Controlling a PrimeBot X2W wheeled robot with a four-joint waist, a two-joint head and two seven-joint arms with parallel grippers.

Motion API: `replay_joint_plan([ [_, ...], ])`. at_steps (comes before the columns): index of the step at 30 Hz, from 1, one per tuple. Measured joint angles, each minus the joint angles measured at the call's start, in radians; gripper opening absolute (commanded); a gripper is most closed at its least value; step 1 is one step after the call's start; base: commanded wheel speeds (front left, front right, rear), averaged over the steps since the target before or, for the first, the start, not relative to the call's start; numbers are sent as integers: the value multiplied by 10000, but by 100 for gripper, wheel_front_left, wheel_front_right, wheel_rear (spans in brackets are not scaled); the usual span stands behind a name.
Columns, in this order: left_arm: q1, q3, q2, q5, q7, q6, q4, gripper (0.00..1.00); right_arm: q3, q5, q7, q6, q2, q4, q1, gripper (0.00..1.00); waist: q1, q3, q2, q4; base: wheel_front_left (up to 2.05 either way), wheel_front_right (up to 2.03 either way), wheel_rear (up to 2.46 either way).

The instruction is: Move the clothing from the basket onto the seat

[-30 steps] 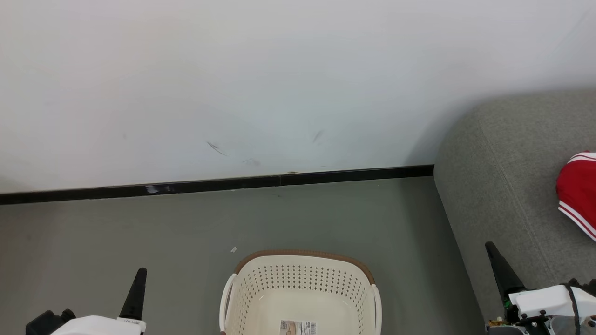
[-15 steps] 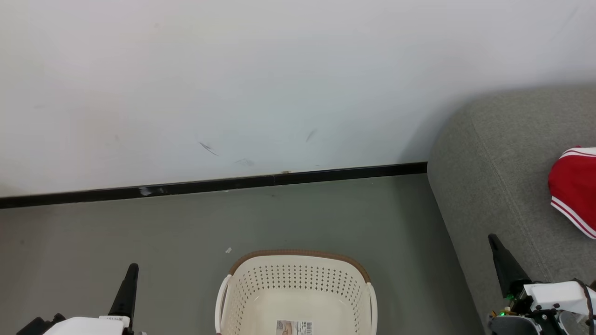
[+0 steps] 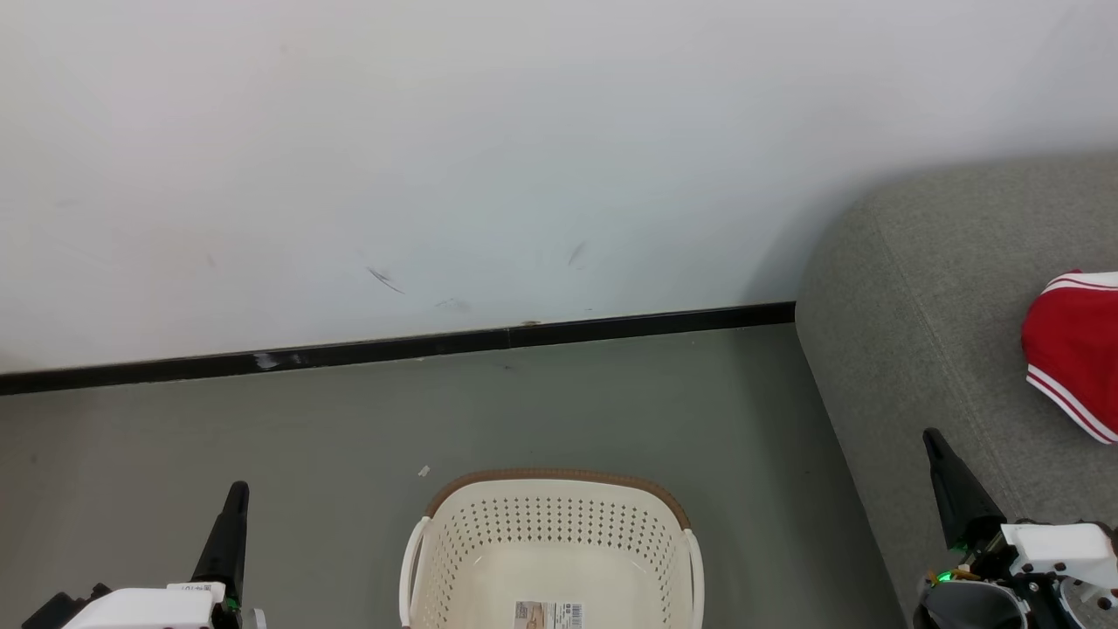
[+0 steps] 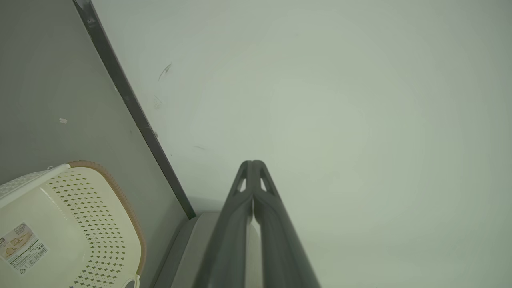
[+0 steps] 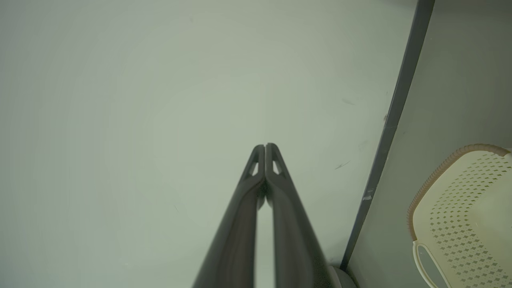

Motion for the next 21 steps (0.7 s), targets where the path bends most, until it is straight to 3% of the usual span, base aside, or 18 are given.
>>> replay_joint_plan([
  [21, 0, 10, -4, 2, 0, 0, 33, 0, 2, 0, 0, 0, 0, 0, 0, 0, -1, 1, 0, 1, 0, 0, 0],
])
